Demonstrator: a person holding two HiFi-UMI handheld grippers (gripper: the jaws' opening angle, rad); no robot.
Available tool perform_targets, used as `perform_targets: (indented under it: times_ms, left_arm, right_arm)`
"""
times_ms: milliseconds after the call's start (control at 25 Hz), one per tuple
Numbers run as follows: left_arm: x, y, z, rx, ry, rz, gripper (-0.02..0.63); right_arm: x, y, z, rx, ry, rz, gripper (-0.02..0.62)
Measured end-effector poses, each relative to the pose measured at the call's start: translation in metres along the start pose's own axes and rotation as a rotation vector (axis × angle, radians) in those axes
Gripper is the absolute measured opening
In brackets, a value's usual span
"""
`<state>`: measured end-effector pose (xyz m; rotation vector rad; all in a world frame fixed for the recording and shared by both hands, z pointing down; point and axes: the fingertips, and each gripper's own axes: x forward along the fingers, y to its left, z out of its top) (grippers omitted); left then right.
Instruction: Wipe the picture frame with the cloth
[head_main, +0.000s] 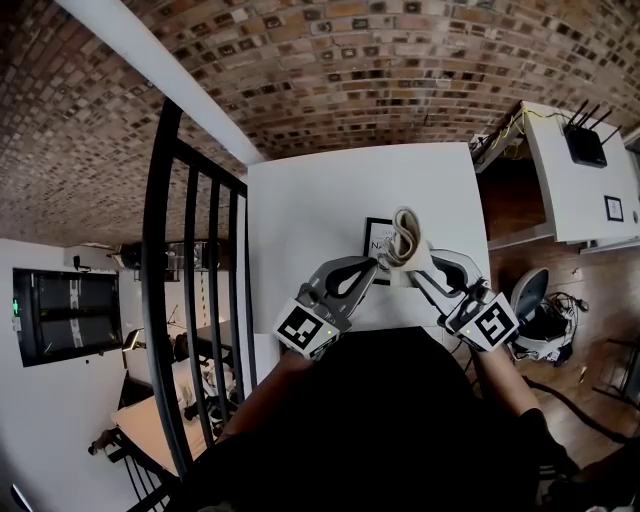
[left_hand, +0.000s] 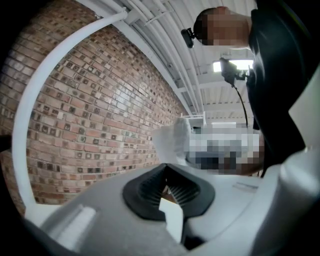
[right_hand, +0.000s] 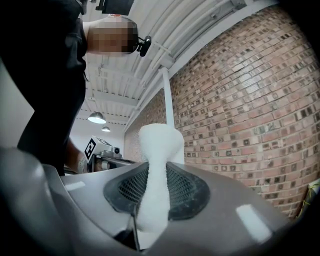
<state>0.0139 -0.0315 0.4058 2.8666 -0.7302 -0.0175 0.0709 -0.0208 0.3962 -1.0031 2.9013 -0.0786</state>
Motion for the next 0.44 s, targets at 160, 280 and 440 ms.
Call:
perform_targets:
  times_ms: [160,280,440]
  left_arm:
    - [-0.0002,-0.0022,0.0002,-0.004,-0.003,0.001,0.0]
    - [-0.0003,-0.0047,-0.0014,-0.006,0.0,-0.001,0.0]
    - [0.0021,-0.0078,0.0012,-0.01,-0.01,-0.001,0.0]
  right_arm:
    - [0.0003,0.0038,-0.0017,0.012,0.002,0.005,0.101]
    - [0.001,0.0071,-0.0011,0.016,0.009,0.011,0.101]
    - [0.0007,0.0104,0.0004,0.031,0.011,0.02,0.101]
